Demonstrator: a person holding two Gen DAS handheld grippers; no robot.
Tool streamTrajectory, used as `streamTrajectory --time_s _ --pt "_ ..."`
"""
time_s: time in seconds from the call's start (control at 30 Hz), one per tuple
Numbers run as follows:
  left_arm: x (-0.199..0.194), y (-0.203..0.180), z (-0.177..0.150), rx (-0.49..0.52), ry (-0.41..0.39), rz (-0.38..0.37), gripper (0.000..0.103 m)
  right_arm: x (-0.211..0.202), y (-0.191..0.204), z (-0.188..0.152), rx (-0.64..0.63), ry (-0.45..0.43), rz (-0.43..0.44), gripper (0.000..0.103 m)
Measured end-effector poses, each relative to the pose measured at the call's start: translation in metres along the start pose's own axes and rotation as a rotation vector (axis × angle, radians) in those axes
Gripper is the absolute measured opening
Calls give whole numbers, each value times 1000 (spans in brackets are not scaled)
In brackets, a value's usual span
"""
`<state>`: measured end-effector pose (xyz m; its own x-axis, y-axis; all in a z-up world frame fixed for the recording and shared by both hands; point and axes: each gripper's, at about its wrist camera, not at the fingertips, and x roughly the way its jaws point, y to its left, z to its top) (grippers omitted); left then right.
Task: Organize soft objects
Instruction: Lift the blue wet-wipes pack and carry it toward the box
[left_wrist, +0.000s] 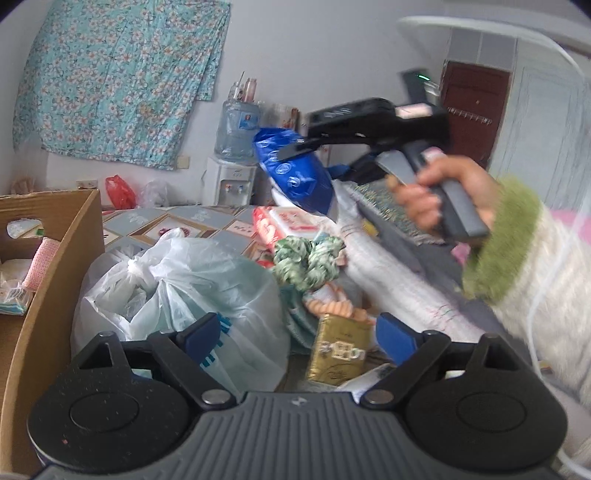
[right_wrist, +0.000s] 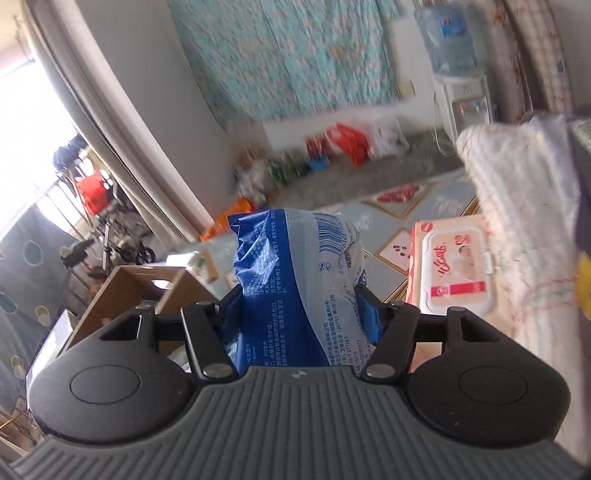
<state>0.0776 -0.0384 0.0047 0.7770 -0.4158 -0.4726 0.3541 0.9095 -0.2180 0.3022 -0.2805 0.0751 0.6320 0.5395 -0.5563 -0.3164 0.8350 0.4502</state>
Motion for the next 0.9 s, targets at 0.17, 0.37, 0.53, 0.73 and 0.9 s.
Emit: streamTrajectory --time_s 0.17,0.37,0.53,0.73,0.9 --pt "-19 -6 -2 -41 -26 -92 98 -60 15 -49 20 -40 17 61" --pt "-24 -25 -4 -27 -47 -116 98 -99 36 -120 135 -48 121 60" --pt "-36 -37 -11 23 -85 -62 98 -115 57 -166 242 -72 257 60" --pt "-61 -46 -33 96 -63 77 81 -95 71 -228 407 -10 391 61" --pt "-67 -44 -59 157 22 243 52 -60 80 -271 498 101 444 61"
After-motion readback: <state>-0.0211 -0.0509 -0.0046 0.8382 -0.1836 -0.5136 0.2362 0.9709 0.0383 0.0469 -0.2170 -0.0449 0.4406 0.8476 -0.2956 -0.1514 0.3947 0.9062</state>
